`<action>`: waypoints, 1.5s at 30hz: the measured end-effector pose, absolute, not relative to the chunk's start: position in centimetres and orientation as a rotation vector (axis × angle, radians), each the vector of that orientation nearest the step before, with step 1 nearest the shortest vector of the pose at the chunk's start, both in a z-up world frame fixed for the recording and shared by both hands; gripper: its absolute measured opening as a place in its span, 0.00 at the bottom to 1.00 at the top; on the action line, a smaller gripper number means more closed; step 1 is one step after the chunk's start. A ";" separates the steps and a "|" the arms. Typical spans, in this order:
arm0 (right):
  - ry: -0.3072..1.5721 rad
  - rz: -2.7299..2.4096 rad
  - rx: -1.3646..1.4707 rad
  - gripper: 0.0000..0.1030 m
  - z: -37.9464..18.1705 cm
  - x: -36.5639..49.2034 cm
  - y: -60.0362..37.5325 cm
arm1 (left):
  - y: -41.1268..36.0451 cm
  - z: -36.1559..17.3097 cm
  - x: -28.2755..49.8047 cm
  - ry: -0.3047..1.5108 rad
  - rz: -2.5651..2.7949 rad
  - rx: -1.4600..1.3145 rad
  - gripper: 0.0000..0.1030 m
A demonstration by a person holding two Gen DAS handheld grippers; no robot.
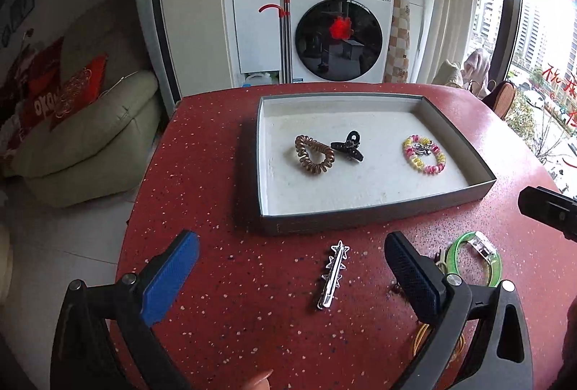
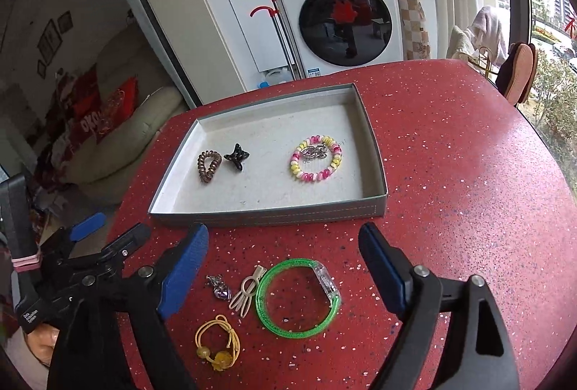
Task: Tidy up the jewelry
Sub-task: 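Withdraw both grippers from the tray toward the remaining jewelry, then grasp the silver spiked hair clip with the left gripper while the right grasps the green bangle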
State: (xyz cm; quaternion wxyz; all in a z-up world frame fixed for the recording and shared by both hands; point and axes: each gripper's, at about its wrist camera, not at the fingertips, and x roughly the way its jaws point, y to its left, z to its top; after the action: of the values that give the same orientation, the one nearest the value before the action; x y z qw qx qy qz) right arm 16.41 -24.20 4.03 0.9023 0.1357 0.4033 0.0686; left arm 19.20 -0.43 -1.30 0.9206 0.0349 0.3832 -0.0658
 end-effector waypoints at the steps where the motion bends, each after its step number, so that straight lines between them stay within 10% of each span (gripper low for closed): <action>1: 0.829 0.143 0.285 0.85 4.1 15.9 -24.1 | -0.4 -1.4 18.7 0.784 -0.132 0.086 1.00; 45: 1.086 -0.035 0.156 0.85 -3.1 16.1 -24.3 | -1.3 -7.2 20.3 0.934 -0.154 0.125 1.00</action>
State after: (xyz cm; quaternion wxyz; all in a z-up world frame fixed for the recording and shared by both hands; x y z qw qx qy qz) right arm 16.06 -24.29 -3.06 0.8531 0.0742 0.5163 -0.0166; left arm 20.29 -1.33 -7.16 0.8882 0.0603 0.4495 -0.0741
